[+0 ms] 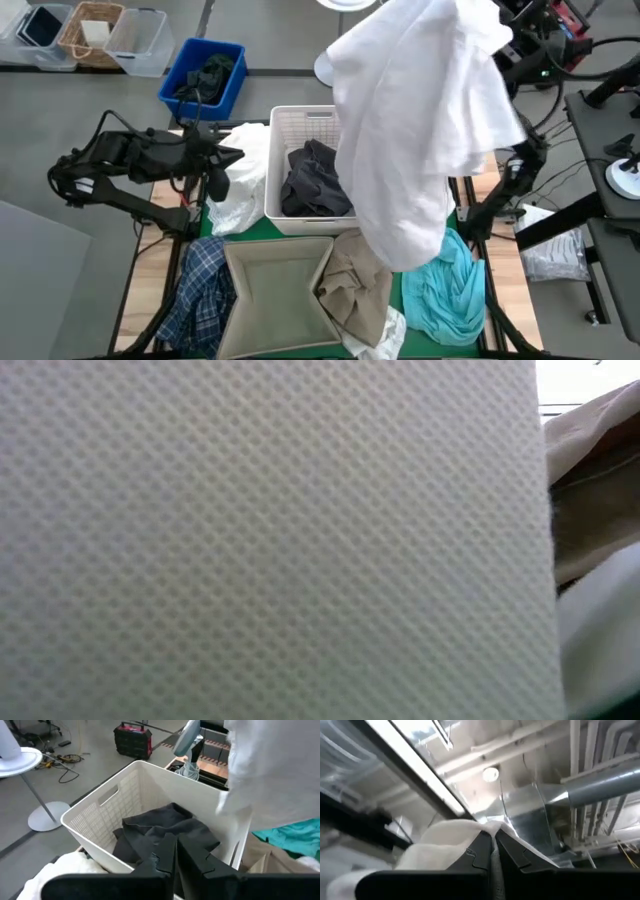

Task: Sort clothes
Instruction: Put the white polo shirt into the brown laundry organizer

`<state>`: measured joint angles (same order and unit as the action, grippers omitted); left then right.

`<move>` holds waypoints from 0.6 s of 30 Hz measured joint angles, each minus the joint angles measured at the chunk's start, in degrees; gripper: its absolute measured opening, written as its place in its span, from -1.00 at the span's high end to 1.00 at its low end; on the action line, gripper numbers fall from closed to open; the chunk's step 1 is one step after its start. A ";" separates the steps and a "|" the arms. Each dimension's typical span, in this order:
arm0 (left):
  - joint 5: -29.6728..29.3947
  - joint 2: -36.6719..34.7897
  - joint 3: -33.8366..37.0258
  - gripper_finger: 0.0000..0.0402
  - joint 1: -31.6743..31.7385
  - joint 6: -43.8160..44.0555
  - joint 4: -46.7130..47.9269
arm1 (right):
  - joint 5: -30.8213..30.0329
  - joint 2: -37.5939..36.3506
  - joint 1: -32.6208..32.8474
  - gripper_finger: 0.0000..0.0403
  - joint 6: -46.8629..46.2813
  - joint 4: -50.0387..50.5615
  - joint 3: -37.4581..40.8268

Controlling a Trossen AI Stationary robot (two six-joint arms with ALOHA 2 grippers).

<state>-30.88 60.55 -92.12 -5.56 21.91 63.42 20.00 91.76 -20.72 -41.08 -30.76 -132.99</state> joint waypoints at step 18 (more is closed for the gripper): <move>-0.76 -6.29 -0.02 1.00 0.07 -0.55 1.76 | -15.74 12.36 27.05 0.96 16.91 -6.61 -1.99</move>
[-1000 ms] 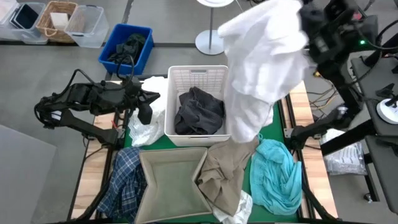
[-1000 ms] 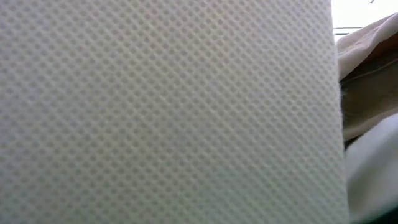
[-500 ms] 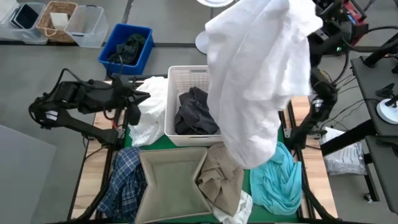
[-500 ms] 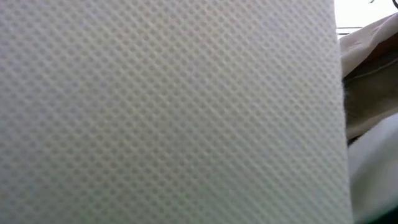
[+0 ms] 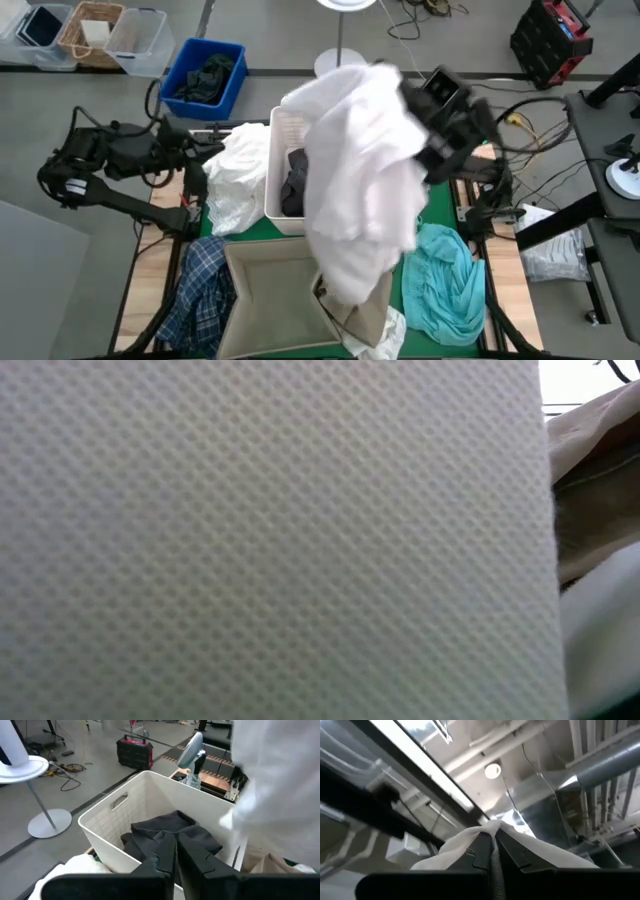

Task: Sort clothes
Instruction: Put the white polo shirt into the brown laundry organizer

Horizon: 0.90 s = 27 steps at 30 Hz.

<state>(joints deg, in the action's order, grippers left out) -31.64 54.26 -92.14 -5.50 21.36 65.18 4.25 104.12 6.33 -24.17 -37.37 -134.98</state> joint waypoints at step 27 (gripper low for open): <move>0.10 -5.54 0.00 1.00 -0.02 2.10 1.03 | -1.22 6.26 6.80 0.96 -0.80 74.83 0.15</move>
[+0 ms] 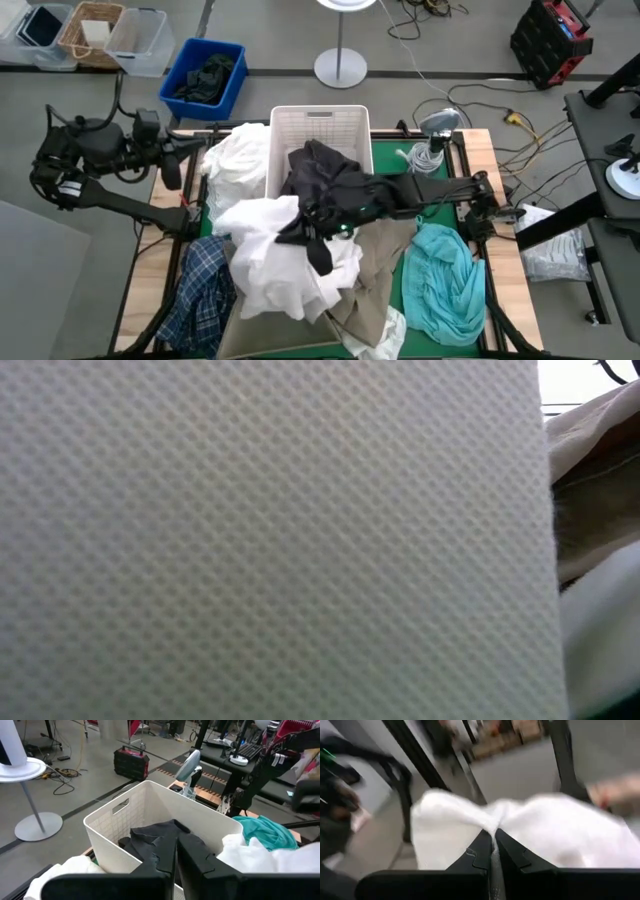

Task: Sort clothes
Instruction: Put the white polo shirt into the brown laundry organizer

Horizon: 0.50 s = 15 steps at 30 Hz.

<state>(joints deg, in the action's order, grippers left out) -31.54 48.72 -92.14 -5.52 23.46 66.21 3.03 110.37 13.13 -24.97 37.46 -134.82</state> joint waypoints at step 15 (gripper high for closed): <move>4.11 -0.27 0.00 1.00 -0.02 3.81 1.97 | 1.93 2.03 0.12 0.78 -0.48 12.10 0.09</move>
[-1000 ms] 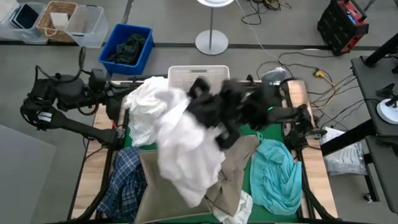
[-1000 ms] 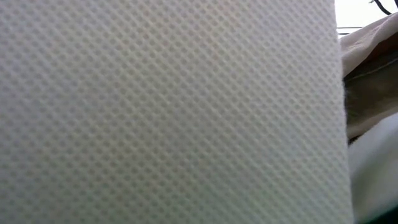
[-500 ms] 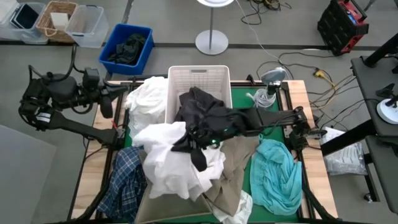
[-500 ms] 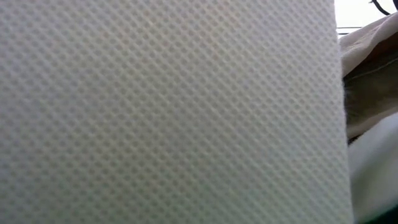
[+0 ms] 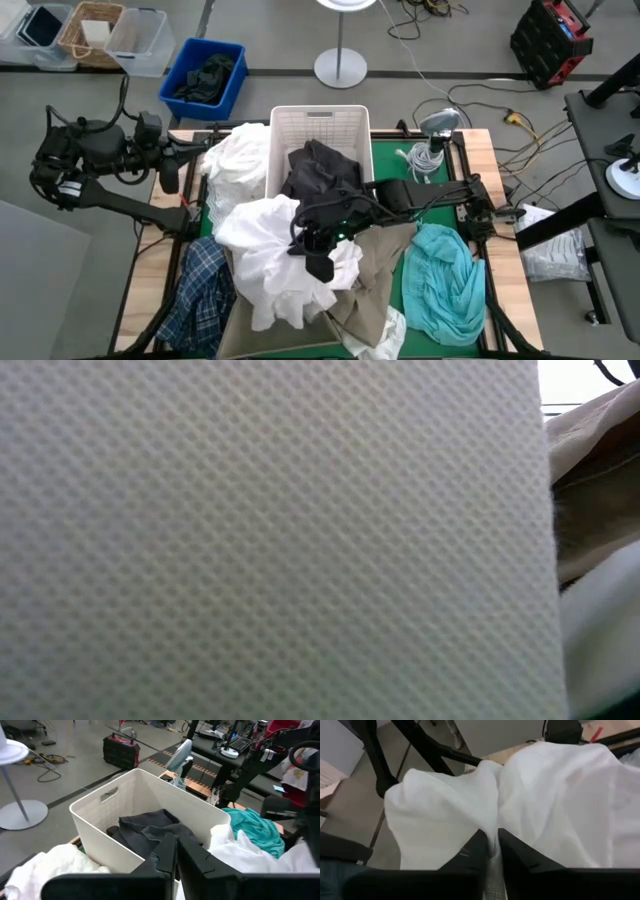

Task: Sort clothes
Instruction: Put the white polo shirt into the brown laundry organizer

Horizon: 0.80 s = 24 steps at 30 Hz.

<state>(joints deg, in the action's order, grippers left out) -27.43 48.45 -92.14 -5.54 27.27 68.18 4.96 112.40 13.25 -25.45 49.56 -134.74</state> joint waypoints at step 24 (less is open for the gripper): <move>2.54 -0.70 0.00 1.00 0.00 1.32 3.05 | -0.02 -0.22 -0.01 0.05 1.01 0.00 -0.09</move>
<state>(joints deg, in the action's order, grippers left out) -24.88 47.75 -92.14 -5.54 28.59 71.23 4.94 112.18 13.23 -24.44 49.56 -134.82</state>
